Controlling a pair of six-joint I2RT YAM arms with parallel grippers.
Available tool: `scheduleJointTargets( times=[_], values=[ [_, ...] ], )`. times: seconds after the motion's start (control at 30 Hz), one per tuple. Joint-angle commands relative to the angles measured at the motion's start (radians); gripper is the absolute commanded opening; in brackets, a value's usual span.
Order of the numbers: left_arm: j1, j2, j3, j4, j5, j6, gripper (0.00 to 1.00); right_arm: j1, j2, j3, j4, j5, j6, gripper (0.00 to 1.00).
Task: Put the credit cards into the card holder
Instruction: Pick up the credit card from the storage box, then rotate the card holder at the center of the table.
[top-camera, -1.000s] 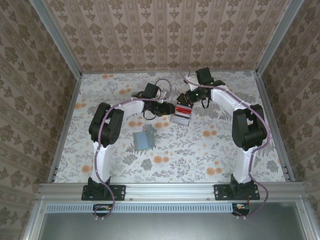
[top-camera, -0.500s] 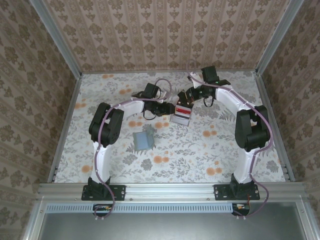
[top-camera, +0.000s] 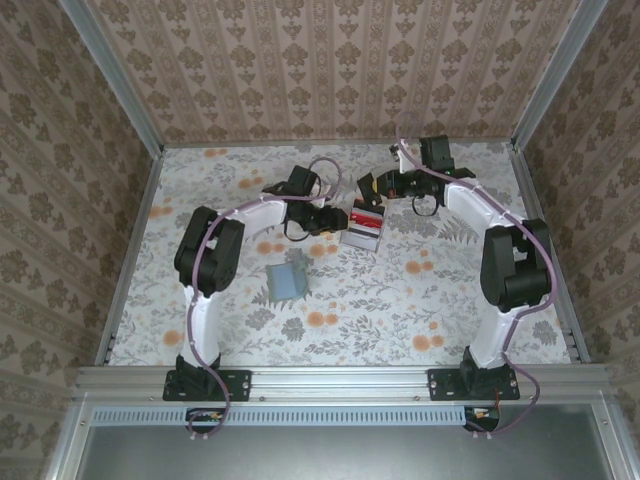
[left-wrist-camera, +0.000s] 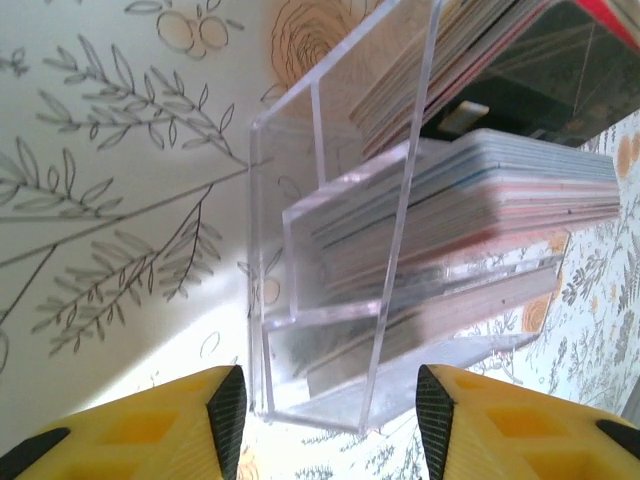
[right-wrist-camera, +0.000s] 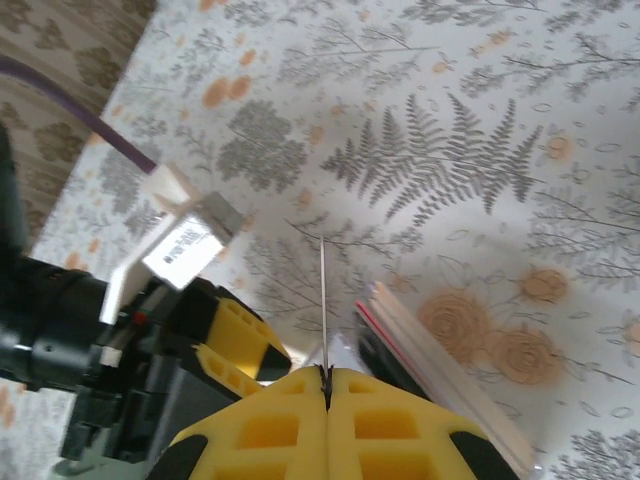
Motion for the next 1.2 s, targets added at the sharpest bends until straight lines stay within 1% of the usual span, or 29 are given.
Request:
scheduleJointTargets(
  times=[0.0, 0.17, 0.23, 0.3, 0.37, 0.53, 0.6, 0.67, 0.7, 0.77, 0.87, 0.93, 1.0, 1.07, 1.17],
  values=[
    [0.017, -0.102, -0.013, -0.065, -0.019, 0.021, 0.53, -0.003, -0.085, -0.045, 0.084, -0.097, 0.105, 0.01],
    [0.073, -0.219, -0.078, -0.085, -0.044, 0.043, 0.54, 0.025, -0.235, -0.174, 0.112, -0.133, 0.193, 0.0],
    [0.11, -0.263, -0.112, -0.097, -0.048, 0.058, 0.54, 0.069, -0.313, -0.225, 0.054, -0.125, 0.181, 0.0],
    [0.148, -0.295, -0.143, -0.118, -0.06, 0.08, 0.54, 0.141, -0.377, -0.264, -0.027, -0.113, 0.154, 0.0],
    [0.186, -0.319, -0.184, -0.127, -0.061, 0.095, 0.54, 0.234, -0.429, -0.299, -0.112, -0.091, 0.13, 0.01],
    [0.263, -0.342, -0.282, -0.104, -0.055, 0.117, 0.53, 0.477, -0.465, -0.399, -0.185, -0.028, 0.162, 0.01],
    [0.277, -0.331, -0.304, -0.1, -0.057, 0.128, 0.53, 0.556, -0.454, -0.434, -0.155, 0.009, 0.203, 0.01],
    [0.282, -0.315, -0.324, -0.088, -0.05, 0.131, 0.53, 0.613, -0.405, -0.467, -0.071, 0.037, 0.262, 0.0],
    [0.281, -0.307, -0.331, -0.077, -0.046, 0.13, 0.53, 0.629, -0.38, -0.475, -0.037, 0.044, 0.284, 0.0],
    [0.281, -0.29, -0.342, -0.052, -0.034, 0.121, 0.53, 0.661, -0.323, -0.463, -0.003, 0.097, 0.298, 0.0],
    [0.28, -0.262, -0.343, -0.037, -0.031, 0.12, 0.53, 0.664, -0.263, -0.46, 0.087, 0.136, 0.34, 0.0],
    [0.281, -0.245, -0.335, -0.042, -0.033, 0.128, 0.53, 0.665, -0.229, -0.445, 0.113, 0.175, 0.356, 0.0],
    [0.283, -0.232, -0.335, -0.041, -0.036, 0.133, 0.52, 0.664, -0.199, -0.423, 0.11, 0.212, 0.351, 0.0],
    [0.288, -0.224, -0.339, -0.041, -0.035, 0.135, 0.52, 0.66, -0.177, -0.39, 0.073, 0.28, 0.326, 0.0],
    [0.296, -0.236, -0.365, -0.043, -0.039, 0.138, 0.5, 0.637, -0.158, -0.36, 0.03, 0.336, 0.283, 0.0]
  ],
)
